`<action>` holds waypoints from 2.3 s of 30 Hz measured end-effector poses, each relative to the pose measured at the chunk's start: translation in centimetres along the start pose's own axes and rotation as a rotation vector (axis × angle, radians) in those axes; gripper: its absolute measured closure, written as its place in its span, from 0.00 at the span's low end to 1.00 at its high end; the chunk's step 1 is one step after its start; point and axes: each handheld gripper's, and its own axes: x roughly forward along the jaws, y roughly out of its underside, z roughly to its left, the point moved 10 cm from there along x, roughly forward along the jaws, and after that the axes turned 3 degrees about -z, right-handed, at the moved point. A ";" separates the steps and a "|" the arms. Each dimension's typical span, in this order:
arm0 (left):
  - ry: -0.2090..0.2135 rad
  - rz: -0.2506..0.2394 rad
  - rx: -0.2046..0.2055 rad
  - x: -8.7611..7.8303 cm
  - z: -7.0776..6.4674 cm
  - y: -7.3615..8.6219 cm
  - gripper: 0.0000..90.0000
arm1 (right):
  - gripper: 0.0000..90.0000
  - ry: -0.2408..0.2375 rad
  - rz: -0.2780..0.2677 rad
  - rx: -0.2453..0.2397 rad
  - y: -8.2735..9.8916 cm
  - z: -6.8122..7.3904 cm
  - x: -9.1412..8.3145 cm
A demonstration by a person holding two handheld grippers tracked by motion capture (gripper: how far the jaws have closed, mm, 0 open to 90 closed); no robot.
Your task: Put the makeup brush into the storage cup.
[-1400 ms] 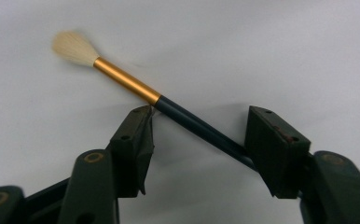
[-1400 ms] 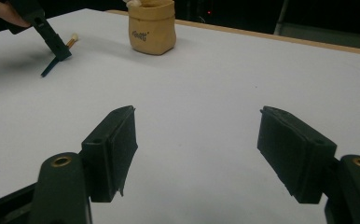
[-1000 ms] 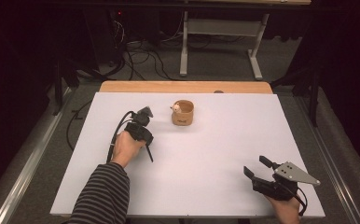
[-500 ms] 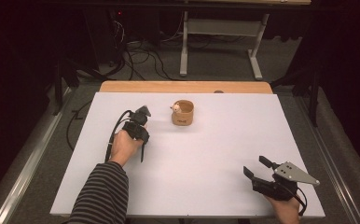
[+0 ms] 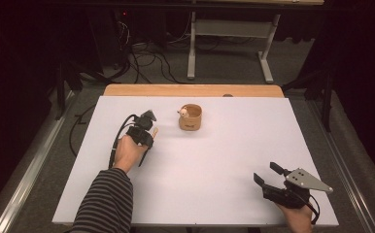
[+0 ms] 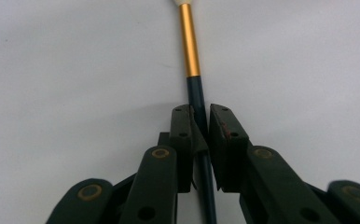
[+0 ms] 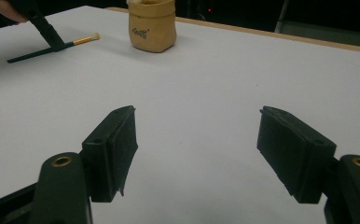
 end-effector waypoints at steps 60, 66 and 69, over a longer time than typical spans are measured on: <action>0.187 -0.244 0.187 -4.7 -4.3 0.7 0.92 | 0.33 -0.004 0.005 0.001 0.1 0.0 0.1; 0.207 -0.280 0.225 -5.5 -5.3 1.2 0.92 | 0.32 -0.002 0.003 0.000 0.0 0.0 0.1; 0.222 -0.305 0.237 -6.1 -5.9 1.5 0.92 | 0.30 0.028 -0.001 0.013 0.0 -0.5 -0.1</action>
